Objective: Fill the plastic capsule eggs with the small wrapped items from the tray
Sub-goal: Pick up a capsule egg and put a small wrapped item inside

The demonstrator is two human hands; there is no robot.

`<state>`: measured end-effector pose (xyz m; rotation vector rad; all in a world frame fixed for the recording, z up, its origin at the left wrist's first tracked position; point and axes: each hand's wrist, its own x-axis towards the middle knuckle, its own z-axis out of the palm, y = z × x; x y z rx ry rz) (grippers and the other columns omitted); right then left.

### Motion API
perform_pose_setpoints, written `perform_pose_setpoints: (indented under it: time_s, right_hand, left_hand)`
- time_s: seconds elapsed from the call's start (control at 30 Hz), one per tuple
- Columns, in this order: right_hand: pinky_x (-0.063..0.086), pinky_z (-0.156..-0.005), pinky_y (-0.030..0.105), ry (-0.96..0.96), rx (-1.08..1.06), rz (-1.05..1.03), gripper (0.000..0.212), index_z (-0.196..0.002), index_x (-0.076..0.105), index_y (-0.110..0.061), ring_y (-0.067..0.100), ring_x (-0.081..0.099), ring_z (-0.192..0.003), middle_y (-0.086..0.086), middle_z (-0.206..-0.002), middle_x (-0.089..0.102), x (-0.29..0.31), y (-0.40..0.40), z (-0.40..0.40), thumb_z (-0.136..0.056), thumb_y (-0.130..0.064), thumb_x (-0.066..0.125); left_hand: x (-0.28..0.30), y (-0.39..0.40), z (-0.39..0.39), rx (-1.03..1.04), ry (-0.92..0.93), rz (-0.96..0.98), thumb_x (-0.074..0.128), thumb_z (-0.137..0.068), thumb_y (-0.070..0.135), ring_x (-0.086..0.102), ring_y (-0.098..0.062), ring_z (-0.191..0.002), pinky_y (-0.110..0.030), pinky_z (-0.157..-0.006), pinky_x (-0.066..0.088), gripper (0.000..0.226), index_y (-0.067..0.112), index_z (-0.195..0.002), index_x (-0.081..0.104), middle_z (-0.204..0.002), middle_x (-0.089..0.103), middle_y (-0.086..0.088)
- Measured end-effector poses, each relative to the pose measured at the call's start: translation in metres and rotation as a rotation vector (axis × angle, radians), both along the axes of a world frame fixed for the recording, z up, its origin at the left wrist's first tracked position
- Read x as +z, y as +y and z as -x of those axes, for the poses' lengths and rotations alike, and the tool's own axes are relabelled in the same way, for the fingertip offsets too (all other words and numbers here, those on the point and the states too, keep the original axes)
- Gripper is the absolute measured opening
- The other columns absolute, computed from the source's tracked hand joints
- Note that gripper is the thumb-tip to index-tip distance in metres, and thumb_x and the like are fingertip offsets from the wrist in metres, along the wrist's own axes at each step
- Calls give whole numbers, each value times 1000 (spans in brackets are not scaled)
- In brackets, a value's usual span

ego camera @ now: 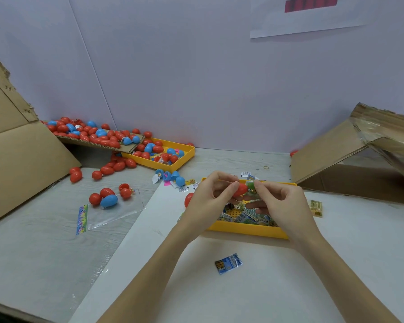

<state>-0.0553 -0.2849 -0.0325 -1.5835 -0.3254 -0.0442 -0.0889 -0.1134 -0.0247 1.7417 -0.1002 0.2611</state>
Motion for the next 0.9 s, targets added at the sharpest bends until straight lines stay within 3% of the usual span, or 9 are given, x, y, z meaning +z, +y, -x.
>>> perform_pose_setpoints:
  time_s: [0.57, 0.7, 0.9]
  right_hand:
    - [62, -63, 24, 16, 22, 23, 20, -104, 77, -24, 16, 77, -76, -7, -91, 79, 0, 3, 2, -102, -28, 57]
    - [61, -66, 24, 5, 42, 47, 18, -108, 78, -23, 14, 77, -80, -7, -91, 80, -1, 3, 3, -99, -28, 63]
    - [57, -66, 17, 23, 71, -46, 21, -110, 76, -25, 10, 76, -86, -4, -97, 80, 4, 0, 1, -89, -22, 75]
  left_hand:
    - [-1, -3, -1, 77, -9, 10, 64, -98, 27, 75, -15, -80, -18, -69, 57, 19, 15, -113, 66, -99, 72, 1]
    - [-1, -5, 1, 92, -50, 30, 68, -96, 25, 74, -17, -82, -22, -71, 59, 19, 13, -111, 70, -96, 74, -2]
    - [3, -6, 4, 20, -67, 97, 63, -100, 19, 74, -14, -95, -17, -79, 56, 25, 12, -122, 71, -101, 77, -2]
